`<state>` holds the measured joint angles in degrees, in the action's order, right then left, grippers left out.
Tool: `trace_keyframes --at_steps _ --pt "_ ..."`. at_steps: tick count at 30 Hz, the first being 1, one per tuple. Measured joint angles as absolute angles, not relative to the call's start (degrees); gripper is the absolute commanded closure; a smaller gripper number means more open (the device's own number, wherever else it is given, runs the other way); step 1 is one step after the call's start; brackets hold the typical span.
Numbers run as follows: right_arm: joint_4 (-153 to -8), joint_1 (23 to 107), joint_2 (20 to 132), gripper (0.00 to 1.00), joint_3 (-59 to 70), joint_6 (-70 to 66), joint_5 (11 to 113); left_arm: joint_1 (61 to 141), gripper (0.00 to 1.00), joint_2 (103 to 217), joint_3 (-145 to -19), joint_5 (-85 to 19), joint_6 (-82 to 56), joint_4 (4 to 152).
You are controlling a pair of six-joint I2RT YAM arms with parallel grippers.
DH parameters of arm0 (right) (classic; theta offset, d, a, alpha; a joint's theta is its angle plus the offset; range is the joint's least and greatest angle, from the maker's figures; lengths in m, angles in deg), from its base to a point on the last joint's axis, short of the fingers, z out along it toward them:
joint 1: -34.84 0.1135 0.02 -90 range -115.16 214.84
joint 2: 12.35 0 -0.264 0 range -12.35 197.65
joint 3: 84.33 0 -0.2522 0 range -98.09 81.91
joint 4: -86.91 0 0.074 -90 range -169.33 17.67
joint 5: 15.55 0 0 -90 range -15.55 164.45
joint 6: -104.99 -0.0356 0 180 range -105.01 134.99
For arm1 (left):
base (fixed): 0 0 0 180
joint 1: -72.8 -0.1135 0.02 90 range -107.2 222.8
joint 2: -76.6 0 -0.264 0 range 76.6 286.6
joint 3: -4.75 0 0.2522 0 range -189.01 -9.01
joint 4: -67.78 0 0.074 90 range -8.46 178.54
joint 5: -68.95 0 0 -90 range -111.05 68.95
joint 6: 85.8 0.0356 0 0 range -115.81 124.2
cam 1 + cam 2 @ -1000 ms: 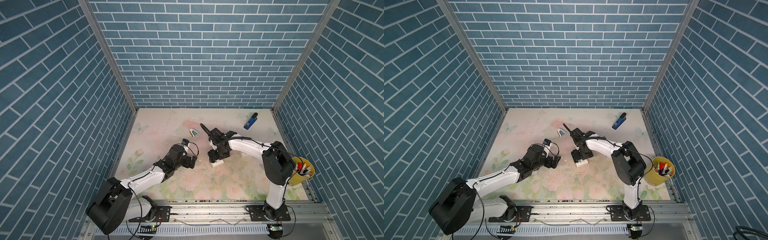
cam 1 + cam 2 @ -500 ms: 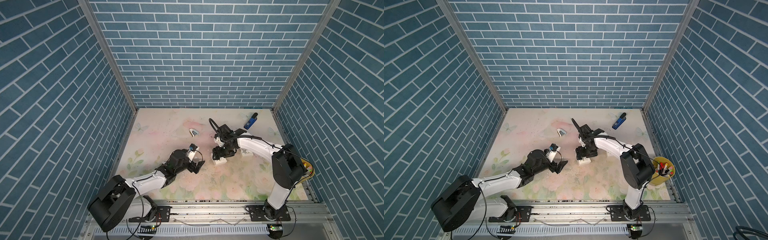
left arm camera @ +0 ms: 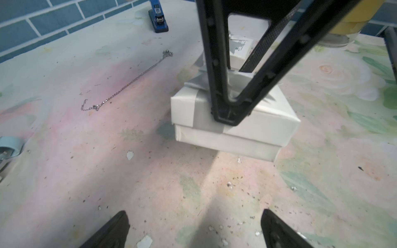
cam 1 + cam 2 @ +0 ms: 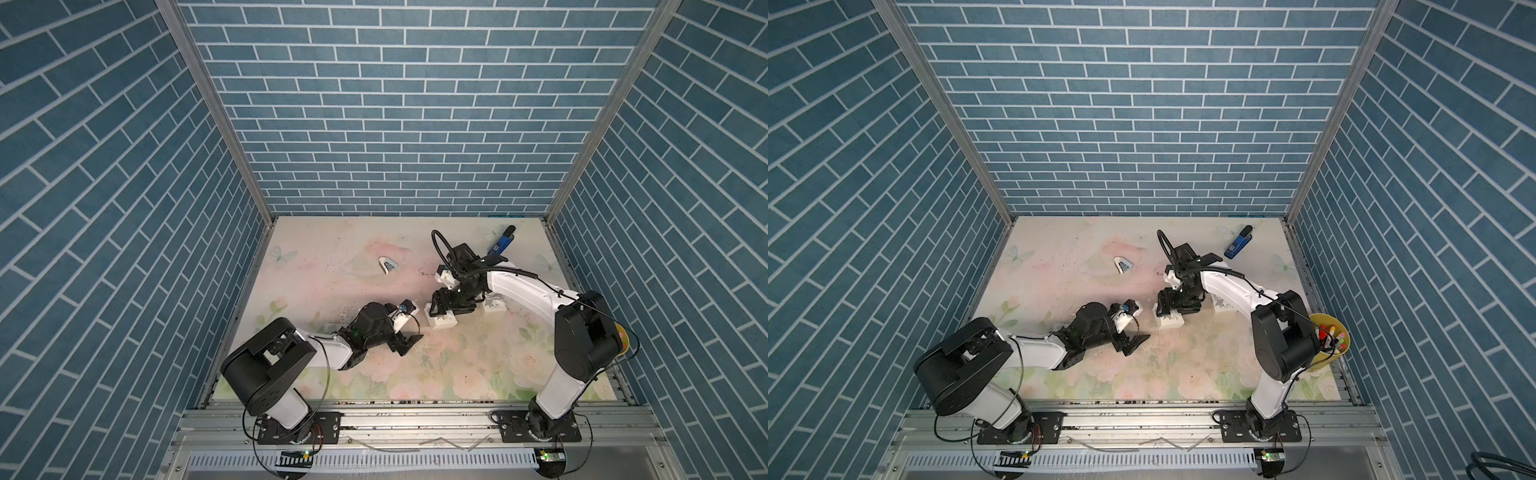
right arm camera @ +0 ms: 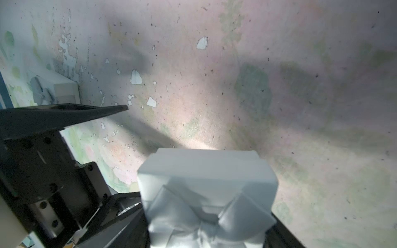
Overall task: Take the necklace out of the lift-off lid jewelry box
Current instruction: Open the lid on the jewelry box.
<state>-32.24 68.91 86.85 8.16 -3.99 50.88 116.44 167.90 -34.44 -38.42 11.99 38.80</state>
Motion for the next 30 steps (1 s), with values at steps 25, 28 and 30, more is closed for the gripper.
trace_keyframes --at_steps 25,28,30 --pt "-28.9 68.2 86.6 0.30 6.5 -2.9 48.6 118.7 0.11 172.2 -40.7 -46.4 13.7 37.0" --pt "-28.8 68.1 86.6 0.30 6.5 -2.7 48.4 118.7 0.16 172.3 -40.7 -46.8 13.3 36.6" --pt "-28.4 68.1 86.6 0.30 6.5 -2.5 48.2 118.7 0.20 172.4 -40.7 -46.9 12.9 36.5"
